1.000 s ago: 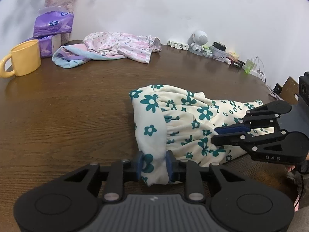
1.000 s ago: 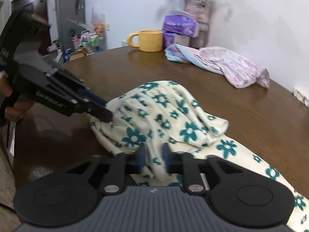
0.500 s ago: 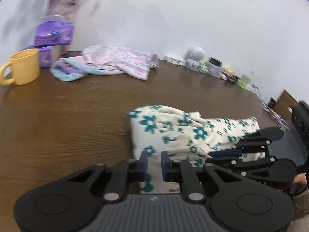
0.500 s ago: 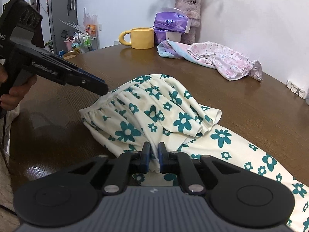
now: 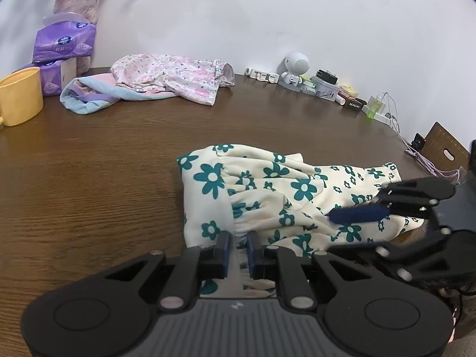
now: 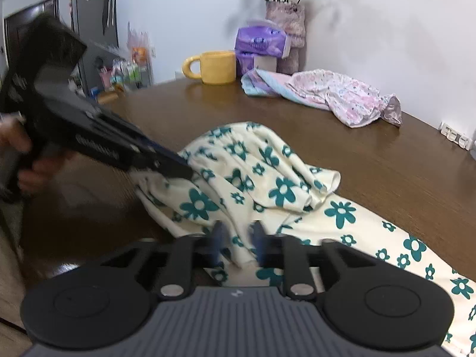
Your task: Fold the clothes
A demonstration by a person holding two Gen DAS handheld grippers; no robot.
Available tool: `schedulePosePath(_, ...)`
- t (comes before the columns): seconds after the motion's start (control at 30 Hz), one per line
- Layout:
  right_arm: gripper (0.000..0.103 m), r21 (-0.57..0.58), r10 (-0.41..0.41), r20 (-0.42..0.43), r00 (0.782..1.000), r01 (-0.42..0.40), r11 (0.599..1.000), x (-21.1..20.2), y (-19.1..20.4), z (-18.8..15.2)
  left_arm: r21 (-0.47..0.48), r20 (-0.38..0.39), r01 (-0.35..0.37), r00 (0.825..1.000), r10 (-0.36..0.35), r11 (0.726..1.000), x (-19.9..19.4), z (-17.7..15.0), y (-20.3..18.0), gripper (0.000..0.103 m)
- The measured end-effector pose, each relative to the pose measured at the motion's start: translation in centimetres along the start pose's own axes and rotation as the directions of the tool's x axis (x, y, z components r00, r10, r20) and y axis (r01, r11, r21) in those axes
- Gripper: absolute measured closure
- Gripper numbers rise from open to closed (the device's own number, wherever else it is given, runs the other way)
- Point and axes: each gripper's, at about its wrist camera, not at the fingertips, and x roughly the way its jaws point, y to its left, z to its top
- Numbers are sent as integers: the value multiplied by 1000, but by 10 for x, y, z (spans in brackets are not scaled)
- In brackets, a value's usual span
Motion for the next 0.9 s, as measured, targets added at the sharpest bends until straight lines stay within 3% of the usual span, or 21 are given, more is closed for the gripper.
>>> schedulePosePath(0.1,54,-71,13,28,1000,-11,997,-7,13,5,1,-1,-3,1000,3,1000,0,0,-1,91)
schedulePosePath(0.23,55,-149,3,-1,1000,-3,989,7,26,11,2,0,-8,1000,8,1000,-1,0,-2,91)
schedulePosePath(0.4,62,-101,-8,-54,998,2,995,24,19,8,0,-1,-3,1000,3,1000,-1,0,-1,91)
schedulePosePath(0.5,61,-59,20,-30,999,-22,998,15,10,15,6,-1,-4,1000,4,1000,-1,0,-1,91)
schedulePosePath(0.57,56,-28,36,9,999,-36,999,7,-1,23,10,0,-4,1000,4,1000,-1,0,-2,91)
schedulePosePath(0.67,31,-53,-20,26,999,21,998,9,-19,37,12,0,-4,1000,4,1000,-1,-1,-2,91)
schedulePosePath(0.7,17,-68,-27,20,999,29,997,12,-24,42,12,0,-3,1000,3,1000,-1,-1,-2,91)
schedulePosePath(0.73,11,-90,-16,0,1000,16,996,18,-27,45,12,0,-2,1000,2,1000,-1,-1,-1,91)
schedulePosePath(0.9,14,-104,41,4,999,-40,994,38,-42,66,15,-1,0,1000,0,1000,-2,0,-1,91)
